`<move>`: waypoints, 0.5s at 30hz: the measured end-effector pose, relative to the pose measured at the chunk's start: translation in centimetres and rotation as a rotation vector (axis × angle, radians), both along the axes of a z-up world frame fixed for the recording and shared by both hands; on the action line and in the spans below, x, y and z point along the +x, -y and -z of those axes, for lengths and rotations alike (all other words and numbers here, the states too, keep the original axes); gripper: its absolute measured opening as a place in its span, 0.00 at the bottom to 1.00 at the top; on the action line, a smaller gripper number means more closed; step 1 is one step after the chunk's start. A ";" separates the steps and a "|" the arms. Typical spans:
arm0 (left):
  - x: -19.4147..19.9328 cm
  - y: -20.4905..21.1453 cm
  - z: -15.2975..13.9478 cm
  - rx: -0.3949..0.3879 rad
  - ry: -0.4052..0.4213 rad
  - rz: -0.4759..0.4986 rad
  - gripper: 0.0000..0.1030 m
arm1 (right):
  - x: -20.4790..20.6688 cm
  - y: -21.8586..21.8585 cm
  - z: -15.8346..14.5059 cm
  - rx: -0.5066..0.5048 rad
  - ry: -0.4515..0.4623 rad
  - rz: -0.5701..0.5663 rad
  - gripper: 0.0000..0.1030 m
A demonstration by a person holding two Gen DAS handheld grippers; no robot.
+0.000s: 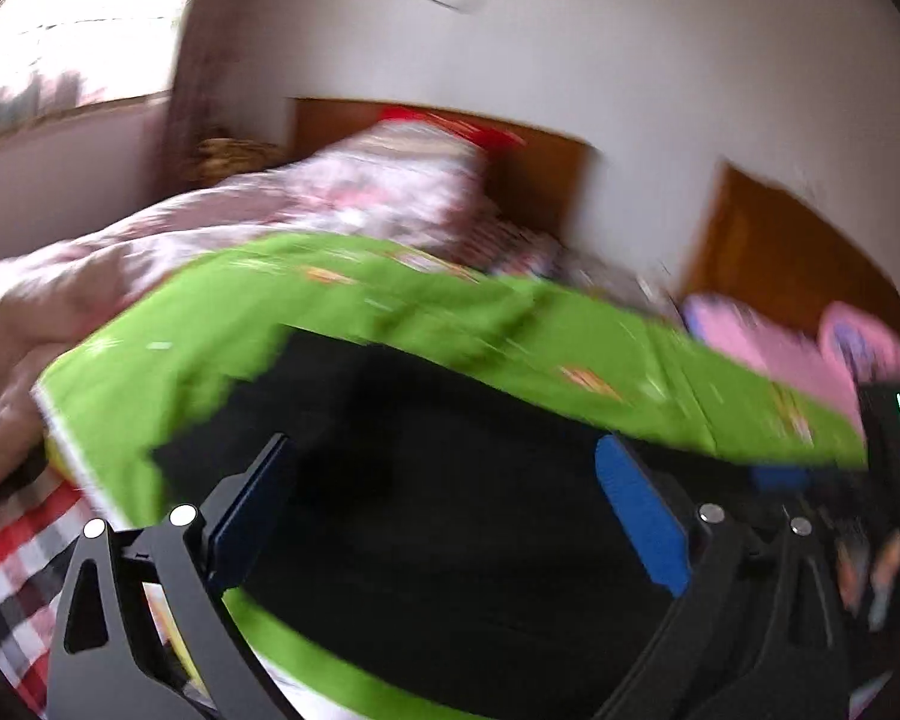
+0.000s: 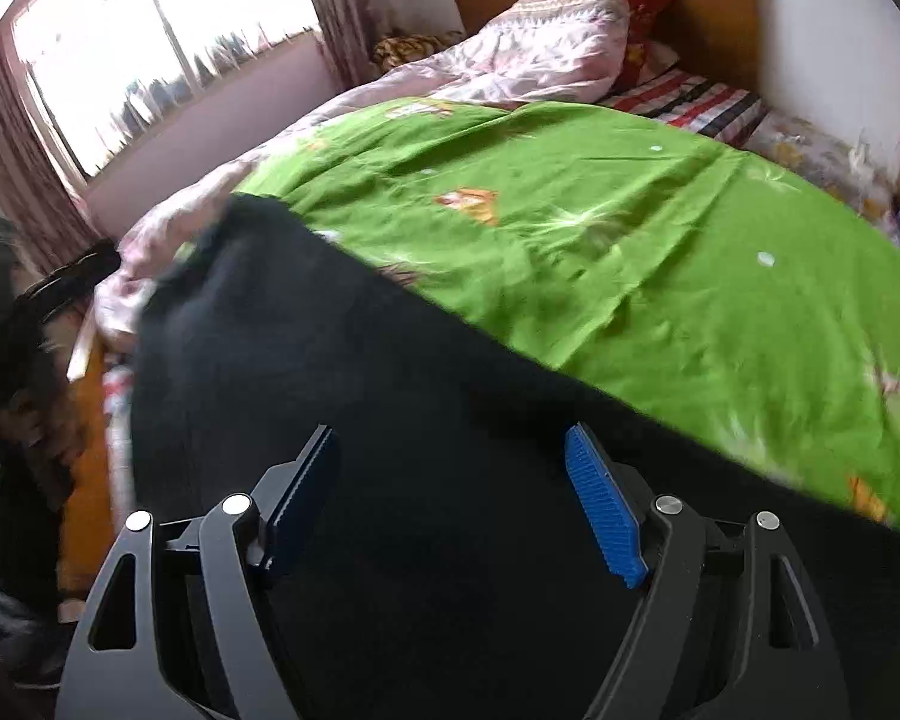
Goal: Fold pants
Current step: 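Fold the held leg over with the left gripper and release it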
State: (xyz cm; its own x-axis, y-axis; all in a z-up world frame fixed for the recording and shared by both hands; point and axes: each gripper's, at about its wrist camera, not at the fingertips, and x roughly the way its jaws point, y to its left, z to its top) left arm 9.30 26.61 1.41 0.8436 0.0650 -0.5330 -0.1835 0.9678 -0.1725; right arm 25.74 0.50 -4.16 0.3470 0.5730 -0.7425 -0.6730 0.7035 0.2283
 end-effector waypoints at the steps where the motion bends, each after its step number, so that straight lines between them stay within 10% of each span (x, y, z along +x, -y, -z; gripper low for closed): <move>1: 0.5 1.3 0.4 0.003 -0.021 0.041 0.97 | 0.6 0.3 -0.2 -0.002 -0.005 0.065 0.73; 8: 4.8 5.1 6.9 0.055 -0.288 0.170 0.97 | 0.0 1.8 0.5 0.012 -0.028 0.085 0.74; 15: 4.3 4.1 6.2 0.066 -0.342 0.162 0.98 | -2.3 3.3 -2.1 0.048 0.036 0.161 0.83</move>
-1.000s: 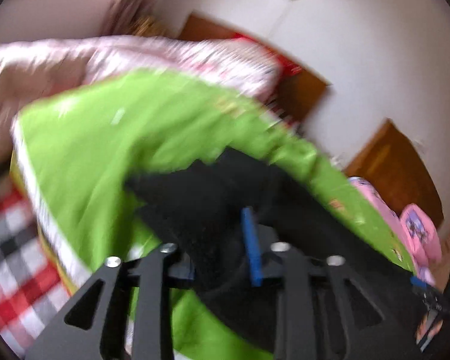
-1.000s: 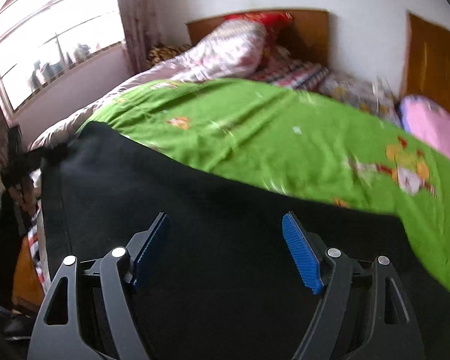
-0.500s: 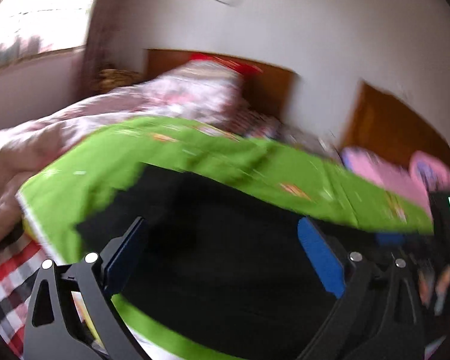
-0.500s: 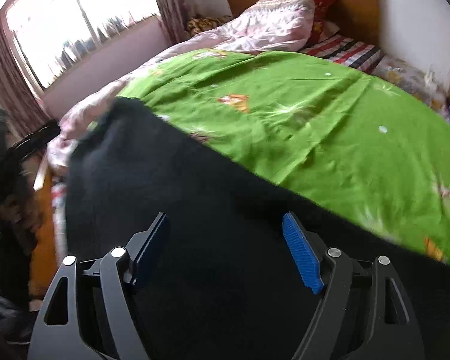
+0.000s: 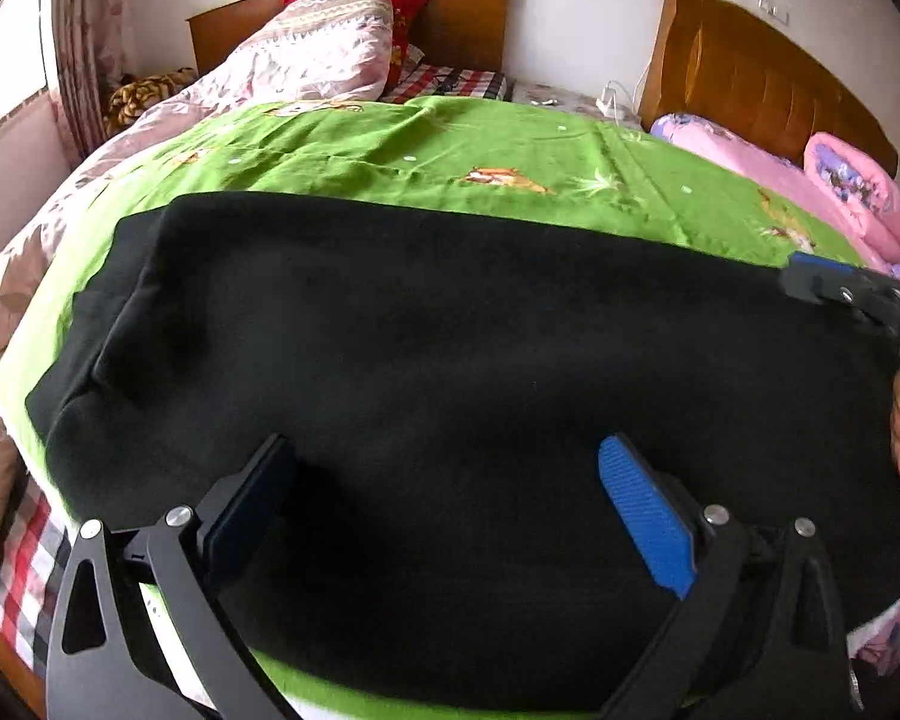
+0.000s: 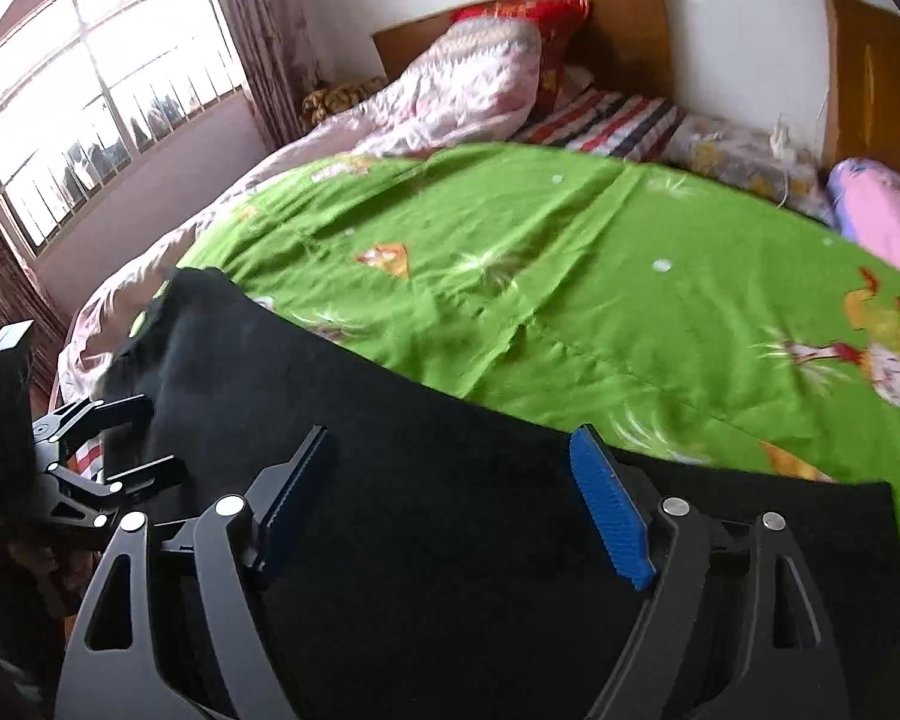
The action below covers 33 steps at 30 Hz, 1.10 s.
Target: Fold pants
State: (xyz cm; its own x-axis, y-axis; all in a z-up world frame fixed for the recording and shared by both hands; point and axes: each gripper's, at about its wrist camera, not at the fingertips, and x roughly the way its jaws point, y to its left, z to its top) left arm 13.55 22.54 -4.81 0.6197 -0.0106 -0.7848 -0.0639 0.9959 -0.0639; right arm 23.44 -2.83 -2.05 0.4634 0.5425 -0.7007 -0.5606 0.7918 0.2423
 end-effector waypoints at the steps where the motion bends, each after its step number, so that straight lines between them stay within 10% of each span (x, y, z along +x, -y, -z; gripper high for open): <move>1: -0.2 -0.6 0.0 -0.024 0.006 -0.005 0.98 | -1.1 0.1 -0.3 -0.004 0.010 -0.020 0.85; 8: -1.3 -4.6 -2.4 -0.199 0.095 -0.056 0.98 | -3.9 0.6 2.8 -0.307 0.009 0.005 0.86; 12: 0.0 -3.2 -4.6 -0.202 0.126 -0.009 0.98 | -3.9 4.3 1.0 -0.152 0.024 0.077 0.86; 20: 6.6 8.6 -3.6 -0.137 0.019 0.242 0.98 | -0.7 15.3 0.6 -0.032 -0.053 0.361 0.86; 33: 9.0 29.7 -1.0 -0.025 -0.054 0.643 0.98 | -5.9 26.7 -0.3 -0.221 -0.005 0.626 0.86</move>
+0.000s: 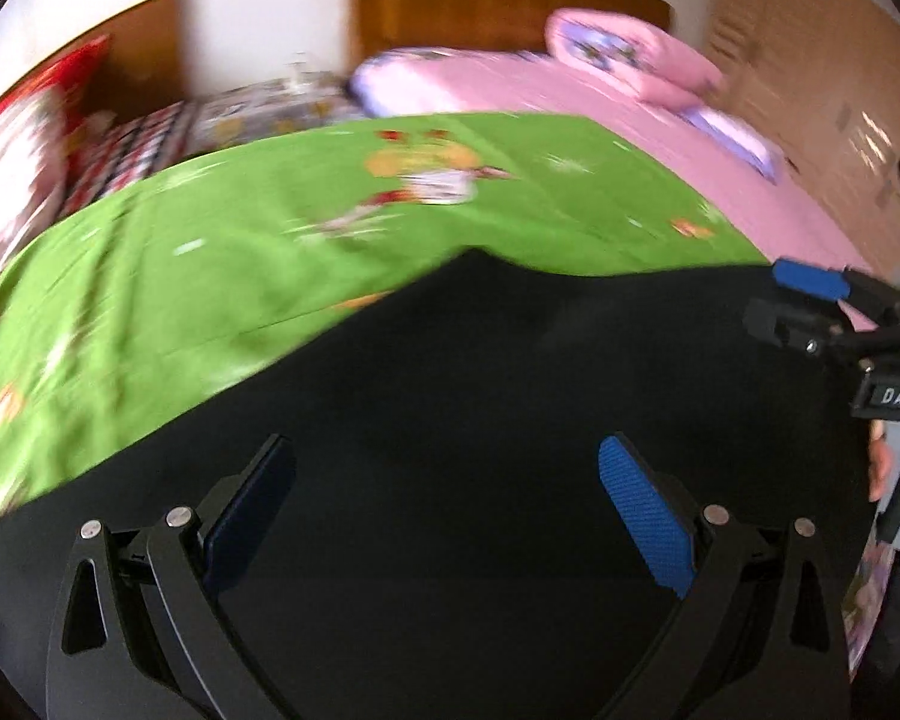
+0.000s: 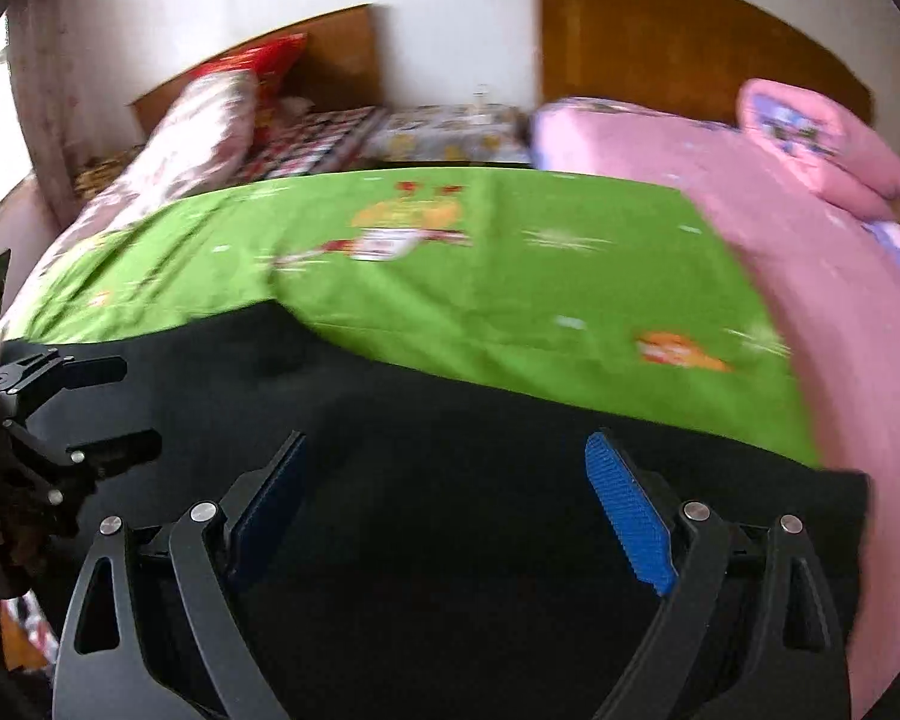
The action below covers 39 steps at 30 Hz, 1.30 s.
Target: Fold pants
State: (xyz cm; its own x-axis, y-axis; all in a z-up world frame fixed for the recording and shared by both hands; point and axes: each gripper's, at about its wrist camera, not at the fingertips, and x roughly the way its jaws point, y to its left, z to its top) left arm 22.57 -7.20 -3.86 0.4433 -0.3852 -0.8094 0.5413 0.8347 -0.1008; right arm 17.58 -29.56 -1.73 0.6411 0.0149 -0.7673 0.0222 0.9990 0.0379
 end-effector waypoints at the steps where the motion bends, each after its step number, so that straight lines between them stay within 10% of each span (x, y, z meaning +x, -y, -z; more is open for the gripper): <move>1: 0.2 2.0 0.5 -0.002 -0.012 0.040 0.98 | -0.6 1.3 0.2 -0.010 -0.007 0.027 0.86; 10: 3.9 8.4 2.7 0.104 0.069 0.084 0.99 | -3.7 7.0 3.8 0.002 -0.087 0.039 0.86; 20: 4.0 8.5 2.7 0.127 0.085 0.057 0.99 | -3.5 7.3 0.1 -0.021 0.013 0.051 0.86; 26: 3.8 8.4 2.8 0.125 0.091 0.056 0.99 | 0.5 8.5 3.8 -0.064 -0.158 0.060 0.86; 39: 3.8 8.2 2.7 0.121 0.091 0.056 0.99 | -7.1 4.7 2.0 -0.141 -0.027 0.043 0.89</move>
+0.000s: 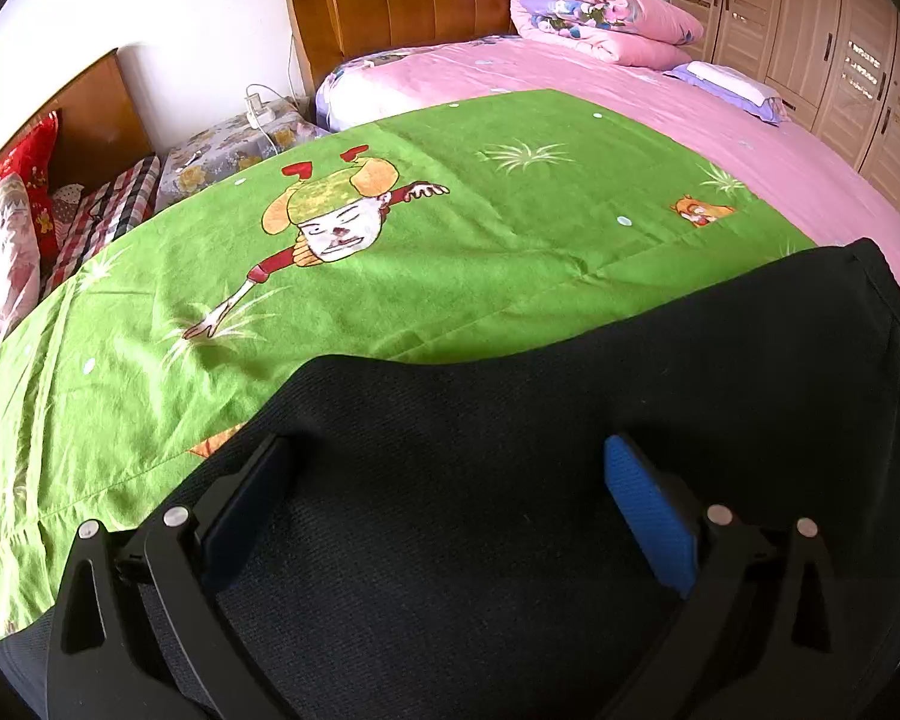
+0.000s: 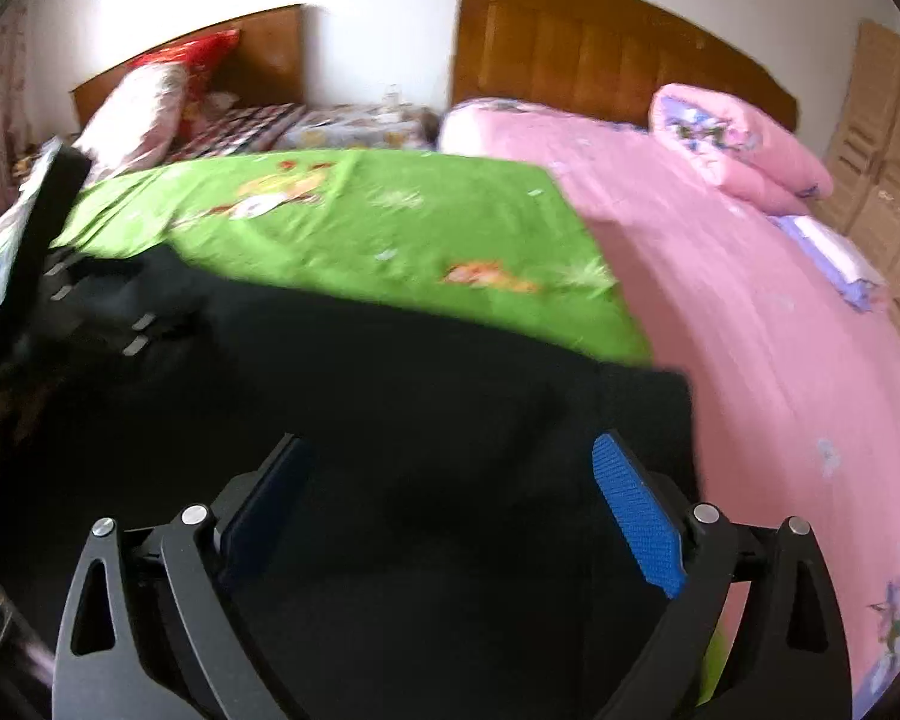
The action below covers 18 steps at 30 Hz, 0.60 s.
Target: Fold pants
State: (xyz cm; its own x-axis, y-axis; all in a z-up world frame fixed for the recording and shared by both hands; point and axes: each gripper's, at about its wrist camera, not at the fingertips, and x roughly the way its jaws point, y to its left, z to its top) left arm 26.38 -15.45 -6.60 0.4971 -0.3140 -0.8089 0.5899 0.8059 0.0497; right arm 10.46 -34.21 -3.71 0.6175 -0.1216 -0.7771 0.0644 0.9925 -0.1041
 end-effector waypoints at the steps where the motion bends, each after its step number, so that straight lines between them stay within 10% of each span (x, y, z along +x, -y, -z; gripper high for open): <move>1: 0.0 0.0 0.0 0.001 0.000 0.000 0.99 | -0.2 -0.1 0.6 -0.016 -0.022 -0.004 0.89; 18: -2.0 -4.5 -3.4 -0.085 0.111 -0.108 0.98 | -7.0 -1.2 1.3 0.037 0.069 -0.043 0.90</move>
